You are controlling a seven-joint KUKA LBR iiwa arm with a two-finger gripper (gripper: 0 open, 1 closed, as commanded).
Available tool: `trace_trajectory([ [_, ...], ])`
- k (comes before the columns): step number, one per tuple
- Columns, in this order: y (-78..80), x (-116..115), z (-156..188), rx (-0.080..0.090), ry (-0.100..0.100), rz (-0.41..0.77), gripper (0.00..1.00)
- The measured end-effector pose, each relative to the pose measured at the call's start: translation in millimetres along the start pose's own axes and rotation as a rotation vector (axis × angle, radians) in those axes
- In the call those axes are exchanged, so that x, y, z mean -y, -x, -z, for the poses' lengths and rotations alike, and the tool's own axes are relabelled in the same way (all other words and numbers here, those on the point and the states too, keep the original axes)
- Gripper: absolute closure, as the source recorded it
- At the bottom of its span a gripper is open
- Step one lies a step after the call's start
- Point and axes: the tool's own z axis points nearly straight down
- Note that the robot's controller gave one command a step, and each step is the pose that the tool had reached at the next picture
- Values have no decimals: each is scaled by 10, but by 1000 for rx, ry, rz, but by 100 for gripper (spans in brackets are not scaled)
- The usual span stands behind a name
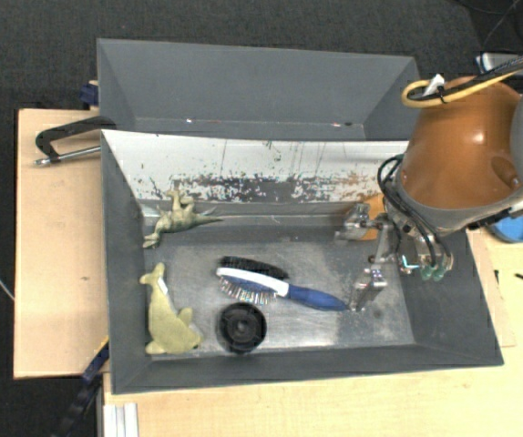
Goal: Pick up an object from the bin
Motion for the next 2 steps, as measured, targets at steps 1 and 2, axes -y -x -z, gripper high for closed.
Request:
trace_trajectory([
  [1,133,111,-1390,5,0,17,0],
  [2,143,111,-1357,10,-1,18,100],
])
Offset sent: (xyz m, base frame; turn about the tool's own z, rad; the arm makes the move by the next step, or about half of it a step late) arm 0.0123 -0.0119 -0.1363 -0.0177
